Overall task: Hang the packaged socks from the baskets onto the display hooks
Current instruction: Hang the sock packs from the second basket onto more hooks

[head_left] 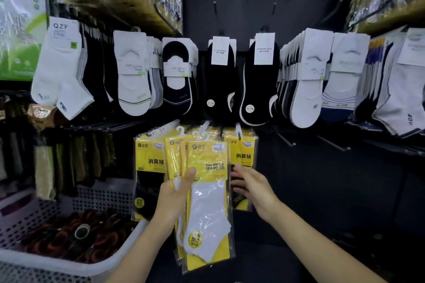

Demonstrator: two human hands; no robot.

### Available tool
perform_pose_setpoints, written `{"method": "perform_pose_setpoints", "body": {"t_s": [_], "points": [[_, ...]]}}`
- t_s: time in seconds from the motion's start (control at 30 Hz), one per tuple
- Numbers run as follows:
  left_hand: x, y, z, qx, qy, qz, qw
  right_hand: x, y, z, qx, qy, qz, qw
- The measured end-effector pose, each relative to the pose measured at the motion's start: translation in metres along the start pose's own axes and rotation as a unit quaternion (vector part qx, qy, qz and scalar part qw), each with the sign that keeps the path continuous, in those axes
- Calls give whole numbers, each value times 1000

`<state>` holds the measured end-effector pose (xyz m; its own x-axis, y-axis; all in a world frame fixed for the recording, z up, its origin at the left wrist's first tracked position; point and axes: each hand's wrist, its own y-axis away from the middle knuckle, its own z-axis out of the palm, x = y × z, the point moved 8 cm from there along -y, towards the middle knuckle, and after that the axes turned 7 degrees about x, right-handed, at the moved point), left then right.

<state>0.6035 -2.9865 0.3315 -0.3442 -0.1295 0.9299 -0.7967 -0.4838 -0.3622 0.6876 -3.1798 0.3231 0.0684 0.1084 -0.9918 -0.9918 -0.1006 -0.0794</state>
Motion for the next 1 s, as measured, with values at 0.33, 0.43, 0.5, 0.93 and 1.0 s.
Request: {"method": "perform_pose_setpoints", "body": {"t_s": [0.33,0.43,0.5,0.93,1.0], "points": [[3,22,27,-25,26,-26,999,-20,34,-9,-3,7,-30,1000],[9,25,26,-31,13,-21,999,-15,33,-16,-18,-26,-24,999],[11,23,20,-17,-1,-10,1000,-11,30,-25,-7,-33,-22,999],[17,-16,-27,63,-54,35,996,-30,-21,-50,95,47,-89,990],[15,-21,-29,64,-52,40,996,-26,-31,-41,87,43,-85,992]]}}
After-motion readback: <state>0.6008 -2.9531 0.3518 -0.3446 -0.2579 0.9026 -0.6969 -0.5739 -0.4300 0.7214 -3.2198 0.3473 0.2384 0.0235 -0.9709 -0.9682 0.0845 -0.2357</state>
